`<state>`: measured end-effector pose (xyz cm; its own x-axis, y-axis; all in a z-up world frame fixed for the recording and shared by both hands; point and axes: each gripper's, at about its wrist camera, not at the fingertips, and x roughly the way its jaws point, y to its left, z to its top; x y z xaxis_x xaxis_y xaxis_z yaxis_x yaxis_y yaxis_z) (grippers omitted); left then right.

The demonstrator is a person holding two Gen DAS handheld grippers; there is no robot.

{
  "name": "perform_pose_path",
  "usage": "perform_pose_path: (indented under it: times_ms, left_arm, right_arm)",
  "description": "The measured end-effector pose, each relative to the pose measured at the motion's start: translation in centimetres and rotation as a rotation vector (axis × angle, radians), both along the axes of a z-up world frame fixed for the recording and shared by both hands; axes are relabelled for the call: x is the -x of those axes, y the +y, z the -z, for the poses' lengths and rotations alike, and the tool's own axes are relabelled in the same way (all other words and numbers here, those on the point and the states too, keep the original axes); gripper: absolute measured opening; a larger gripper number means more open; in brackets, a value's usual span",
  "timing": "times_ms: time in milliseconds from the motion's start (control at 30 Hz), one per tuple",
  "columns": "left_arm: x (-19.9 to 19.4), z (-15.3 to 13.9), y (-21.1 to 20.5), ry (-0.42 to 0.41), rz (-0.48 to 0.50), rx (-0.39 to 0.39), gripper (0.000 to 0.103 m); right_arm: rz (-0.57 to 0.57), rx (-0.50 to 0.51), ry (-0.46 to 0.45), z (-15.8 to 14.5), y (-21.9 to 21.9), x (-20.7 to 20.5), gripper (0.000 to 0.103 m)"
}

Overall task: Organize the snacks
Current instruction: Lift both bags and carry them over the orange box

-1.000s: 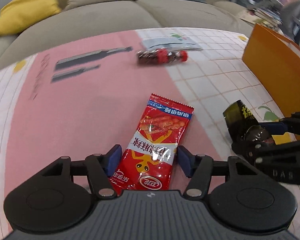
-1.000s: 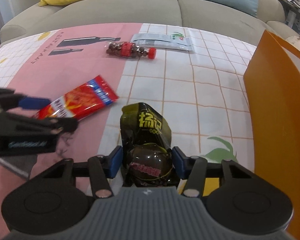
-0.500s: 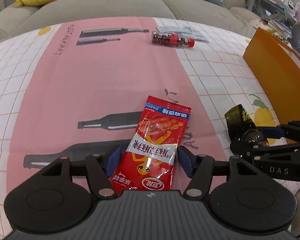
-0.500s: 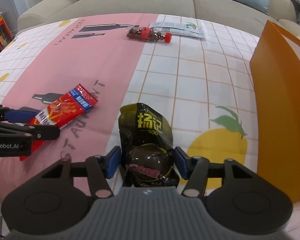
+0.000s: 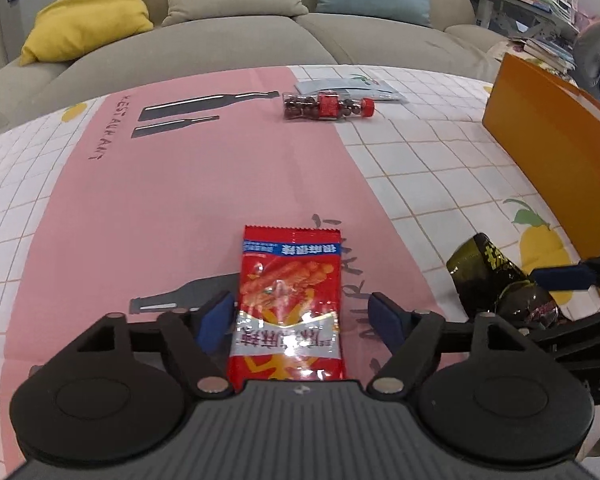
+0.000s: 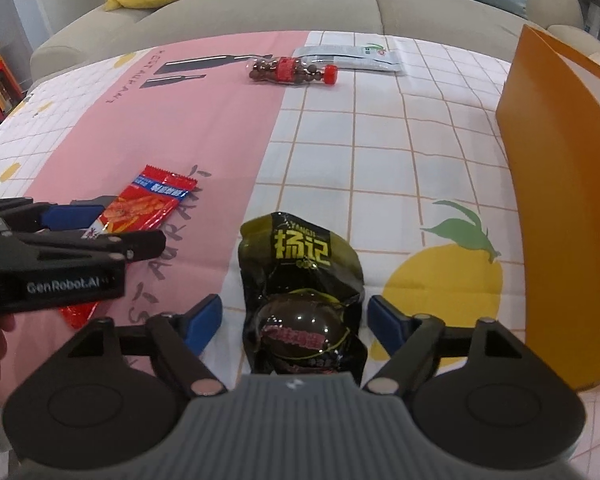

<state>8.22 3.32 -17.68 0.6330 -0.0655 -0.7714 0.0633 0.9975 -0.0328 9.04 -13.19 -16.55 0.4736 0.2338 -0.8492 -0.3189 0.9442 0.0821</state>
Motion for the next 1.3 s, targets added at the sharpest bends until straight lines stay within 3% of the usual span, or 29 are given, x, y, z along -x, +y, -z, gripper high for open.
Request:
perform_pose_path:
  times_ms: [200,333,633,867,1033,1300]
  left_arm:
    - [0.3,0.2,-0.5,-0.021,0.006,-0.018,0.086]
    - [0.5,-0.1,-0.4,-0.030,-0.004,-0.017,0.063]
    - [0.6,-0.1,-0.4,-0.034,-0.006,-0.018,0.063]
    - [0.7,-0.1,-0.4,-0.024,0.014,-0.014,0.065]
    - [0.7,-0.4,-0.5,-0.013,0.010,0.003,0.053]
    - [1.6,-1.5,-0.8,-0.020,0.008,0.063,0.050]
  right_arm:
    - [0.024,0.023,-0.067,0.4,-0.5,0.5,0.077]
    - [0.019,0.035,-0.090,0.3,-0.3,1.1,0.064]
    - [0.050,0.052,-0.050,-0.8,-0.5,2.3,0.067]
    - [0.021,0.050,-0.069,-0.2,-0.3,2.8,0.059]
    - [0.004,0.042,-0.080,-0.4,-0.1,2.9,0.051]
    - [0.011,0.012,-0.083,-1.2,-0.2,3.1,0.047]
